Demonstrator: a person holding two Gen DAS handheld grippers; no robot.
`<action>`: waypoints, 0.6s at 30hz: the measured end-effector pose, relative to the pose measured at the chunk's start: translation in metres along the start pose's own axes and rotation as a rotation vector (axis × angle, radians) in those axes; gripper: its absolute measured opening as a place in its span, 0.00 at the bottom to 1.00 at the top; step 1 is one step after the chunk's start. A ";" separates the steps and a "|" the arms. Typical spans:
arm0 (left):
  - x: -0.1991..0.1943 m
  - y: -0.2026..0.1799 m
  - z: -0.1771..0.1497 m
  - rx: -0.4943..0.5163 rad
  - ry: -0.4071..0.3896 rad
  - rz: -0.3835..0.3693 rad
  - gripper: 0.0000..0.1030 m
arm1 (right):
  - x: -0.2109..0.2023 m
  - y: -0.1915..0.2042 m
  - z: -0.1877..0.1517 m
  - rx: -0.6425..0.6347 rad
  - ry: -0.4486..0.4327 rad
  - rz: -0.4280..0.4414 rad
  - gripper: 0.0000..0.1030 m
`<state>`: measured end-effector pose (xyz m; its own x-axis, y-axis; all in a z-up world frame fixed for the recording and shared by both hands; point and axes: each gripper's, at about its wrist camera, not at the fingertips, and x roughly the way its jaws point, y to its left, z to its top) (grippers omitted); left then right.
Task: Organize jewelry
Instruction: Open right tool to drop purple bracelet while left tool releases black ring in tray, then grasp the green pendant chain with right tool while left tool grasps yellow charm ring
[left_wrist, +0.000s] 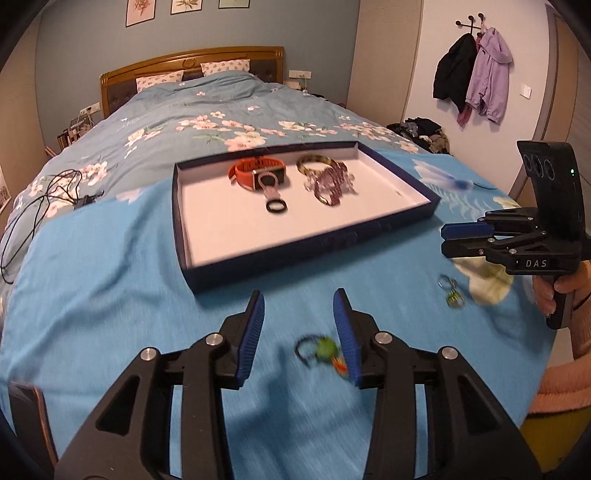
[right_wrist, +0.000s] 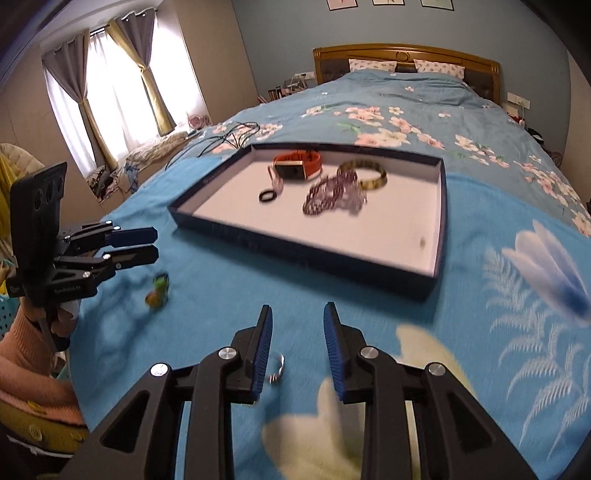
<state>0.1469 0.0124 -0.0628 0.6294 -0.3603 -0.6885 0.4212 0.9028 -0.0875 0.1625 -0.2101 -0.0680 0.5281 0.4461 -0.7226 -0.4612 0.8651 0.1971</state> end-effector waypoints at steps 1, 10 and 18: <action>-0.002 -0.002 -0.005 -0.003 0.002 -0.004 0.38 | -0.002 0.002 -0.004 0.005 0.002 0.009 0.26; -0.006 -0.018 -0.033 -0.003 0.053 -0.053 0.40 | -0.010 0.019 -0.036 0.007 0.039 0.040 0.29; -0.002 -0.031 -0.032 0.007 0.079 -0.070 0.38 | -0.003 0.036 -0.039 -0.026 0.045 0.027 0.29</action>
<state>0.1118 -0.0071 -0.0823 0.5444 -0.4029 -0.7357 0.4673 0.8740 -0.1328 0.1163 -0.1896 -0.0844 0.4829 0.4585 -0.7461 -0.4937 0.8462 0.2005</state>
